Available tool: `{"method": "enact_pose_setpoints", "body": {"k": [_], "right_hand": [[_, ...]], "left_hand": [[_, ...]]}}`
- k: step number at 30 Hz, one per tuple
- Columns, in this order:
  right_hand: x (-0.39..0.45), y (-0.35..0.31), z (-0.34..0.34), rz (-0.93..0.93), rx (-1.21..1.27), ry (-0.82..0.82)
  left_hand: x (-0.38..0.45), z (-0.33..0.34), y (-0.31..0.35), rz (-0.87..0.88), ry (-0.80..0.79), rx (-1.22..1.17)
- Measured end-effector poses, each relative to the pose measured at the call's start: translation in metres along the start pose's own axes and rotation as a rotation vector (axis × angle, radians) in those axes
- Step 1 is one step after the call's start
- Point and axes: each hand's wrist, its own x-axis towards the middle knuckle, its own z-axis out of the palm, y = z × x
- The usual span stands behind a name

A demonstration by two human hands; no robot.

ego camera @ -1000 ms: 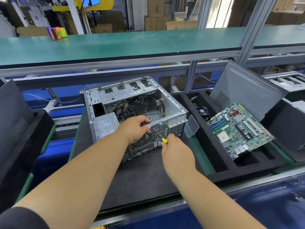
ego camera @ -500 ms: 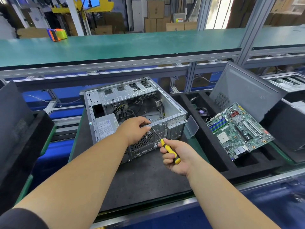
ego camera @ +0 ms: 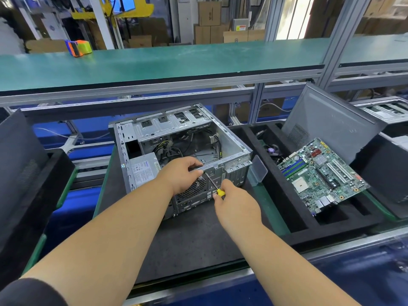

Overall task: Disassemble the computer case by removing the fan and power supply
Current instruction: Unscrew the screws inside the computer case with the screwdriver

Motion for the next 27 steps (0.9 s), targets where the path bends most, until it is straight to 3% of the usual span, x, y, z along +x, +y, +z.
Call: {"method": "enact_pose_setpoints", "body": {"k": [5, 7, 11, 14, 20, 27], "right_hand": [[0.0, 0.001, 0.002, -0.038, -0.087, -0.016], [0.004, 0.001, -0.003, 0.12, 0.206, -0.163], [0.007, 0.004, -0.012, 0.615, 1.118, -0.532], [0.006, 0.01, -0.017, 0.701, 1.341, -0.643], [0.004, 0.006, -0.008, 0.616, 1.216, -0.582], [-0.002, 0.0, -0.007, 0.171, 0.189, -0.21]], "left_hand": [[0.0, 0.0, 0.0, 0.003, -0.004, -0.006], [-0.001, -0.001, 0.0, 0.001, -0.001, -0.011], [-0.001, -0.001, 0.0, 0.004, -0.004, -0.017], [-0.001, -0.001, 0.0, -0.001, -0.006, -0.015], [-0.001, -0.001, 0.0, -0.002, -0.006, -0.011], [-0.001, -0.001, 0.0, -0.008, 0.002, -0.019]]}}
